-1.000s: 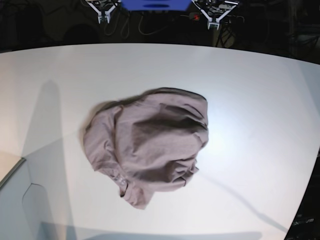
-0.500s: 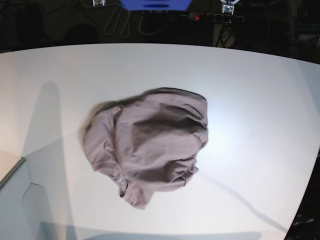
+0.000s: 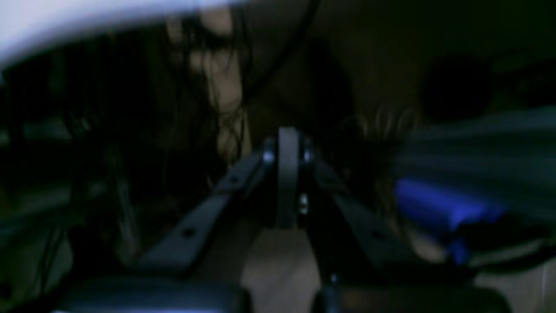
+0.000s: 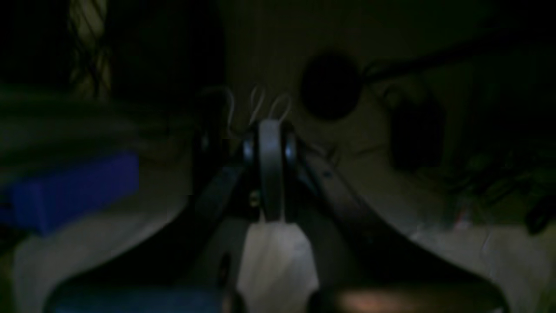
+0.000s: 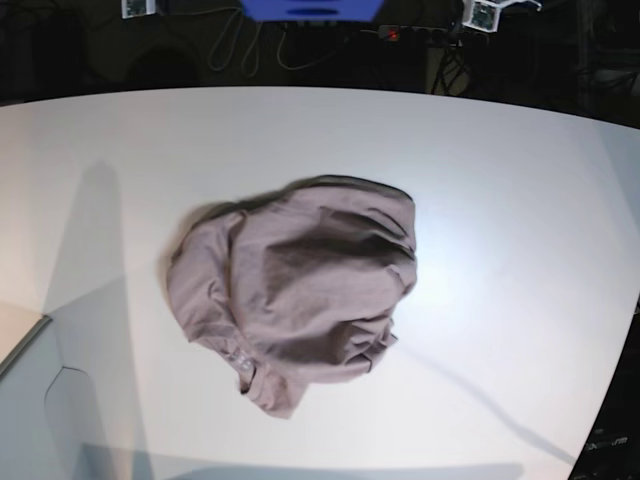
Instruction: Layout the t-shirt on the table in an organized manner, then fold the t-shirt properly
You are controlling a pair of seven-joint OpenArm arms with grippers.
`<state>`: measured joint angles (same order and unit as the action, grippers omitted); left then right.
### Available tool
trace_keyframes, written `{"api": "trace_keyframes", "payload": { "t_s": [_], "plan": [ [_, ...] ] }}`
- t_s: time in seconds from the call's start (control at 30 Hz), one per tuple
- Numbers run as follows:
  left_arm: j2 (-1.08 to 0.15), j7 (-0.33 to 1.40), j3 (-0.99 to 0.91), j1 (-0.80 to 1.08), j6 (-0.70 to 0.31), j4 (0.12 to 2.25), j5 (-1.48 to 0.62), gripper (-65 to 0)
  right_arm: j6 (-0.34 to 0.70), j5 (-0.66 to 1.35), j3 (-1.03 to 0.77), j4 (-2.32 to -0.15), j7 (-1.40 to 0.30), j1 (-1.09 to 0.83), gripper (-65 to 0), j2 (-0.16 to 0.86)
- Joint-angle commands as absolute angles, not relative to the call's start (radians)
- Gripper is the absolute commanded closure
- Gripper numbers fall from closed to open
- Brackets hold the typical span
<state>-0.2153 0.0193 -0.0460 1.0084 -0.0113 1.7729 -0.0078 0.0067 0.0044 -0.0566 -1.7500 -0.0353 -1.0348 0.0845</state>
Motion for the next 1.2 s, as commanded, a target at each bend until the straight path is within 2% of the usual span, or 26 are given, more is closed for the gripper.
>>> {"api": "trace_keyframes", "payload": {
  "t_s": [0.0,0.1,0.17,0.3,0.37,0.43,0.53,0.63,0.83,1.1,1.17],
  "plan": [
    [-0.217,0.008,-0.062,1.029,-0.002,1.814,-0.008,0.0,0.008,0.005,-0.074,-1.811,-0.010,-1.059,0.0,0.093],
    [-0.216,0.008,-0.071,0.986,-0.002,1.891,-0.008,-0.2,0.008,0.005,-0.096,-1.934,-0.010,-1.058,0.0,0.093],
    [-0.216,0.015,-0.068,0.932,-0.002,1.923,-0.008,-3.2,0.008,0.005,-0.096,-1.995,-0.010,-1.032,0.0,0.093],
    [-0.168,0.117,-0.070,0.800,-0.004,1.936,-0.068,-21.6,0.010,0.005,-0.088,-2.032,-0.010,-0.967,-0.1,0.090],
    [-0.147,0.193,-0.073,0.714,-0.004,1.929,-0.113,-28.9,0.012,0.005,-0.088,-2.031,-0.010,-0.943,-4.4,0.067],
    [-0.130,0.272,-0.070,0.638,-0.004,1.899,-0.153,-32.5,0.012,0.005,-0.090,-2.031,-0.010,-0.926,-10.2,0.047],
    [-0.113,0.346,-0.067,0.493,-0.004,1.781,-0.231,-32.5,0.012,0.005,-0.091,-2.031,-0.010,-0.921,-20.0,0.038],
    [-0.073,0.346,-0.070,0.360,-0.005,1.612,-0.309,-32.5,0.012,0.005,-0.090,-2.031,-0.010,-0.921,-24.3,0.038],
    [-0.038,0.346,-0.042,0.196,-0.004,1.374,-0.364,-32.6,0.012,0.004,-0.093,-2.031,-0.010,-0.923,-24.6,0.041],
    [-0.030,0.346,0.076,0.091,-0.004,1.236,-0.369,-32.1,0.012,0.002,-0.093,-2.031,-0.012,-0.928,-24.5,0.038],
    [-0.033,0.344,0.097,0.076,-0.005,1.207,-0.369,-25.9,0.012,0.002,-0.093,-2.031,-0.012,-0.924,-24.4,0.038]
  ]
}}
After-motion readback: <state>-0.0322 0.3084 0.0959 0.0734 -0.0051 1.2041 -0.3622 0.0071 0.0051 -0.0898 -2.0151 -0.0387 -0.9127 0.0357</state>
